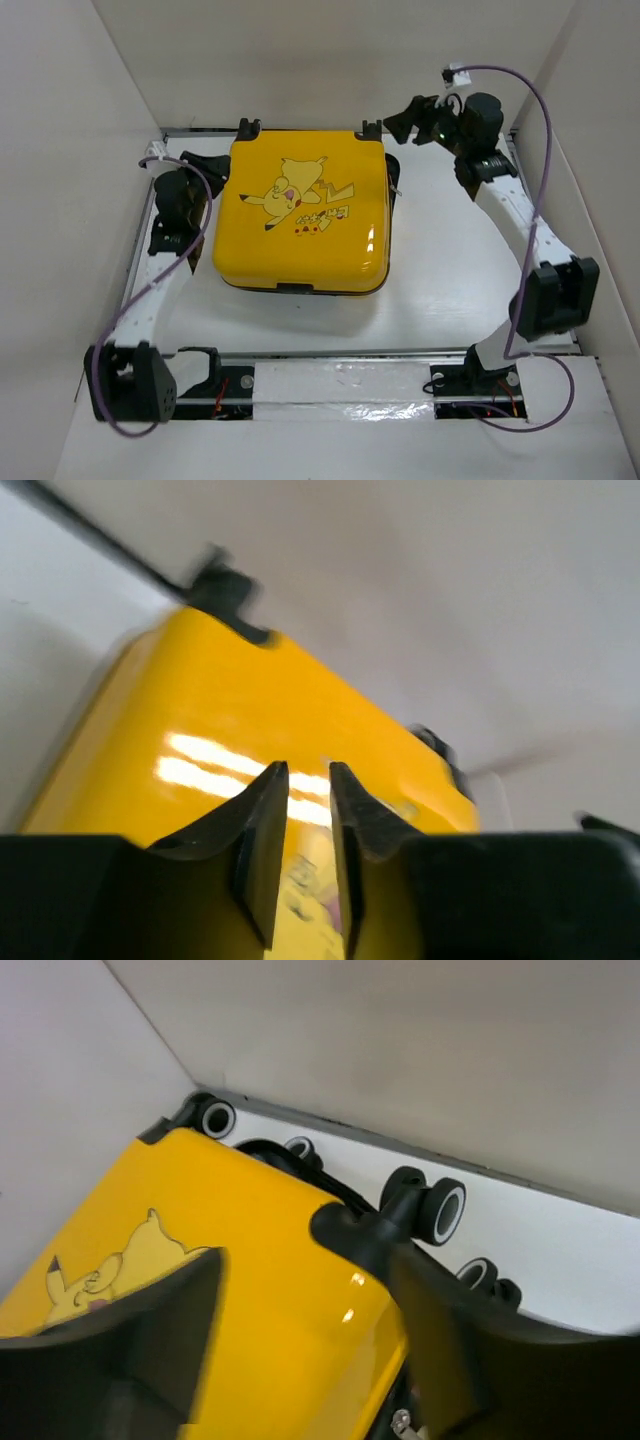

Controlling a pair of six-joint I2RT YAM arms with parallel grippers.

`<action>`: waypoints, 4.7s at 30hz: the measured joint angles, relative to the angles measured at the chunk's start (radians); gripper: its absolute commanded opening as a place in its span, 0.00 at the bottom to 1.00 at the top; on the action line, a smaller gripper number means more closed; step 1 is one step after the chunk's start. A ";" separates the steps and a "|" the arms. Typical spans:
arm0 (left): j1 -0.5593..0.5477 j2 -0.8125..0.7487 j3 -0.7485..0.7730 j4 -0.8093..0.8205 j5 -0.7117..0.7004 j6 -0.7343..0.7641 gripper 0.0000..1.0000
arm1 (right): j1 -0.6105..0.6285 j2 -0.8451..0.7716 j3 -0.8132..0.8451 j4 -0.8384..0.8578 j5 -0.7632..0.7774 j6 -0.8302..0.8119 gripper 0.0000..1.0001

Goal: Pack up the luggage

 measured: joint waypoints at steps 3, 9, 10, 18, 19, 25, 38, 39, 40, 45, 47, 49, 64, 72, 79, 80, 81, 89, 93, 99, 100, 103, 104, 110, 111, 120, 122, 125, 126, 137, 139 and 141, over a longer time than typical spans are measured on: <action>-0.154 -0.188 -0.071 0.024 -0.027 0.051 0.00 | -0.003 -0.170 -0.226 0.126 -0.003 0.024 0.02; -0.617 -0.262 -0.105 0.099 -0.087 0.163 0.00 | 0.007 -0.358 -0.653 0.286 0.014 0.068 0.00; -0.730 -0.232 -0.097 0.103 -0.139 0.194 0.00 | 0.013 -0.377 -0.711 0.294 0.016 0.071 0.00; -1.164 -0.168 -0.264 0.113 -0.436 0.187 0.18 | 0.023 -0.651 -0.943 0.254 0.066 0.065 0.11; -1.164 -0.224 -0.330 0.110 -0.472 0.125 0.21 | 0.023 -0.696 -0.962 0.259 0.071 0.064 0.15; -1.287 -0.673 -0.631 -0.031 -0.629 -0.134 0.23 | 0.019 -0.795 -1.050 0.275 0.097 0.060 0.18; -1.377 -0.959 -0.830 -0.443 -0.645 -0.689 0.30 | 0.017 -0.735 -1.062 0.278 0.083 0.043 0.18; -1.377 -0.959 -0.829 -0.453 -0.652 -0.716 0.33 | 0.017 -0.731 -1.062 0.278 0.078 0.041 0.18; -1.377 -0.951 -0.830 -0.467 -0.668 -0.744 0.34 | 0.017 -0.728 -1.062 0.278 0.072 0.041 0.17; -1.317 -0.749 -0.805 -0.496 -0.728 -0.772 0.37 | 0.017 -0.727 -1.062 0.279 0.048 0.041 0.17; -1.271 -0.647 -0.741 -0.534 -0.780 -0.711 0.37 | 0.018 -0.730 -1.062 0.278 0.042 0.041 0.16; -1.250 -0.566 -0.629 -0.535 -0.849 -0.613 0.41 | 0.021 -0.747 -1.062 0.270 0.042 0.039 0.16; -0.692 -0.421 -0.438 -0.092 -0.631 -0.078 0.60 | 0.222 -0.870 -0.963 0.158 0.177 -0.042 0.18; -0.711 -0.356 -0.375 -0.047 -0.603 0.076 0.34 | 0.252 -0.911 -1.025 0.166 0.224 -0.051 0.00; -0.742 -0.396 -0.357 0.045 -0.473 0.131 0.00 | 0.260 -0.846 -1.209 0.259 0.214 -0.031 0.17; -0.742 -0.391 -0.366 0.054 -0.452 0.136 0.00 | 0.261 -0.826 -1.223 0.271 0.206 -0.032 0.23; -0.742 -0.388 -0.379 0.061 -0.435 0.138 0.00 | 0.261 -0.804 -1.238 0.293 0.199 -0.033 0.26; -0.742 -0.386 -0.522 0.083 -0.288 0.173 0.00 | 0.256 -0.625 -1.296 0.511 0.157 -0.103 0.45; -0.743 -0.372 -0.548 0.119 -0.226 0.198 0.00 | 0.252 -0.524 -1.266 0.544 0.118 -0.152 0.47; -0.746 -0.294 -0.552 0.164 -0.142 0.238 0.00 | 0.231 -0.434 -1.245 0.624 0.087 -0.226 0.47; -0.747 -0.282 -0.552 0.169 -0.130 0.246 0.00 | 0.227 -0.425 -1.245 0.638 0.083 -0.234 0.47; -0.748 -0.253 -0.552 0.179 -0.092 0.267 0.00 | 0.220 -0.408 -1.236 0.653 0.075 -0.262 0.47; -0.748 -0.244 -0.552 0.185 -0.079 0.272 0.00 | 0.217 -0.404 -1.233 0.655 0.071 -0.270 0.47; -0.753 -0.175 -0.542 0.195 -0.011 0.312 0.00 | 0.200 -0.371 -1.221 0.680 0.018 -0.317 0.35; -0.757 -0.160 -0.536 0.195 -0.005 0.319 0.00 | 0.201 -0.369 -1.221 0.684 0.011 -0.322 0.32; -0.848 -0.001 -0.402 0.224 0.015 0.352 0.00 | 0.250 -0.373 -1.217 0.680 0.064 -0.348 0.25; -0.863 0.022 -0.381 0.239 0.014 0.352 0.00 | 0.258 -0.391 -1.217 0.666 0.084 -0.352 0.35; -0.887 0.050 -0.363 0.247 0.013 0.352 0.00 | 0.263 -0.422 -1.218 0.657 0.103 -0.359 0.32; -0.892 0.058 -0.359 0.248 0.013 0.352 0.00 | 0.265 -0.423 -1.218 0.656 0.104 -0.359 0.31; -0.918 0.117 -0.327 0.252 -0.026 0.352 0.00 | 0.283 -0.432 -1.219 0.642 0.112 -0.322 0.00; -0.924 0.133 -0.306 0.231 -0.040 0.355 0.00 | 0.298 -0.464 -1.219 0.605 0.151 -0.292 0.00; -0.925 0.155 -0.270 0.194 -0.040 0.357 0.00 | 0.324 -0.520 -1.221 0.549 0.204 -0.259 0.00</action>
